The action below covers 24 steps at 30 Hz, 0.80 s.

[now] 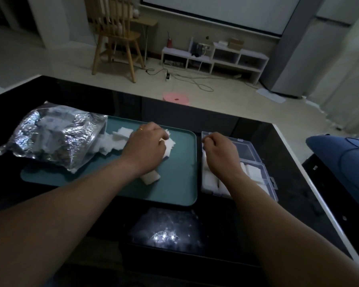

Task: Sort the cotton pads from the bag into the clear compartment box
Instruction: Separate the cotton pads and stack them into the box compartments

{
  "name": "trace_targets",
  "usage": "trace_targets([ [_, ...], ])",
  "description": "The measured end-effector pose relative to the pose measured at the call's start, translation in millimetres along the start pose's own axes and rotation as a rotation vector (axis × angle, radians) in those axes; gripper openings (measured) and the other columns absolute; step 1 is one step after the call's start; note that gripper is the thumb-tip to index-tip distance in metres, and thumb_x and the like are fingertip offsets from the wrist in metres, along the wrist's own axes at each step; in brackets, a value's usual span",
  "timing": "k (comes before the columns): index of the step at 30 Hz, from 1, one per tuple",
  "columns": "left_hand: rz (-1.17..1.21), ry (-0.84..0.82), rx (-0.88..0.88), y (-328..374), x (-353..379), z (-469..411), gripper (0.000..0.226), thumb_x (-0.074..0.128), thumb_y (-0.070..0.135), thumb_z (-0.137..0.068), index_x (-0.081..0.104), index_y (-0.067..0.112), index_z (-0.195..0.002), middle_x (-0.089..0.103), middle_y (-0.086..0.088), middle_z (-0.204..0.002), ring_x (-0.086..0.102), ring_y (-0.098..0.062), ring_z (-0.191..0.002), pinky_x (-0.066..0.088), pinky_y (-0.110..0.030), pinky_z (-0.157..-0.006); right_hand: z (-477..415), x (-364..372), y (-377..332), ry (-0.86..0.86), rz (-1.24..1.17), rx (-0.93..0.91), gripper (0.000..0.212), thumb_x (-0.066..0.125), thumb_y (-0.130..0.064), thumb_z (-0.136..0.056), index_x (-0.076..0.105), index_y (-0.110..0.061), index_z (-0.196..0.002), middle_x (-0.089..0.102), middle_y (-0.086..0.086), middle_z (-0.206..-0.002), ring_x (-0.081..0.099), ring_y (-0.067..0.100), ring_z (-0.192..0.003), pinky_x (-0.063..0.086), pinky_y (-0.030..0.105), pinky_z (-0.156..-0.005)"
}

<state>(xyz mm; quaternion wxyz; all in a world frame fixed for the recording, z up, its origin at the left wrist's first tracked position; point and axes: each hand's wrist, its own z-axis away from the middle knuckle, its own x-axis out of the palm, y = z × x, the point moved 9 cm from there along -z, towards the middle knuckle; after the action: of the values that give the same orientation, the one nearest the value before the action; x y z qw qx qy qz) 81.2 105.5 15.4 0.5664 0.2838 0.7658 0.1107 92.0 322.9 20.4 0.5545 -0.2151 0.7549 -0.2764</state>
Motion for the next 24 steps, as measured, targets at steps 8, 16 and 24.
trace_targets([
  [8, 0.001, -0.214, -0.254, -57.6, -6.6, 5.6, 0.045, 0.053, 0.019, -0.096, 0.048, 0.019, -0.141, 0.044, -0.012, -0.146, 0.051, -0.031, -0.128, 0.038, -0.034, -0.097, 2.2, 74.1, -48.1, -0.269, 0.095, -0.095, 0.038, 0.054, -0.024, -0.102, 0.057, -0.024, -0.14, 0.067, 0.001, -0.131, 0.066, 0.022, -0.108, 0.052, 0.036, -0.09],
  [16, 0.039, -0.387, -0.245, -65.0, 21.4, 6.9, 0.083, 0.065, 0.032, -0.092, 0.019, 0.024, -0.161, 0.044, -0.013, -0.154, 0.055, -0.031, -0.128, 0.047, -0.043, -0.102, 3.0, 124.6, -53.3, -0.459, 0.085, -0.065, 0.06, 0.054, -0.015, -0.096, 0.047, -0.027, -0.154, 0.054, 0.008, -0.15, 0.055, 0.029, -0.132, 0.043, 0.037, -0.106],
  [24, 0.004, -0.38, -0.175, -55.2, 29.3, 4.2, 0.048, 0.063, 0.018, -0.091, 0.051, 0.024, -0.137, 0.053, -0.003, -0.138, 0.056, -0.024, -0.121, 0.048, -0.04, -0.097, 0.0, 108.1, -51.1, -0.285, 0.073, -0.021, 0.016, 0.064, -0.03, -0.096, 0.072, -0.017, -0.091, 0.072, -0.002, -0.087, 0.066, 0.019, -0.082, 0.048, 0.032, -0.067],
])
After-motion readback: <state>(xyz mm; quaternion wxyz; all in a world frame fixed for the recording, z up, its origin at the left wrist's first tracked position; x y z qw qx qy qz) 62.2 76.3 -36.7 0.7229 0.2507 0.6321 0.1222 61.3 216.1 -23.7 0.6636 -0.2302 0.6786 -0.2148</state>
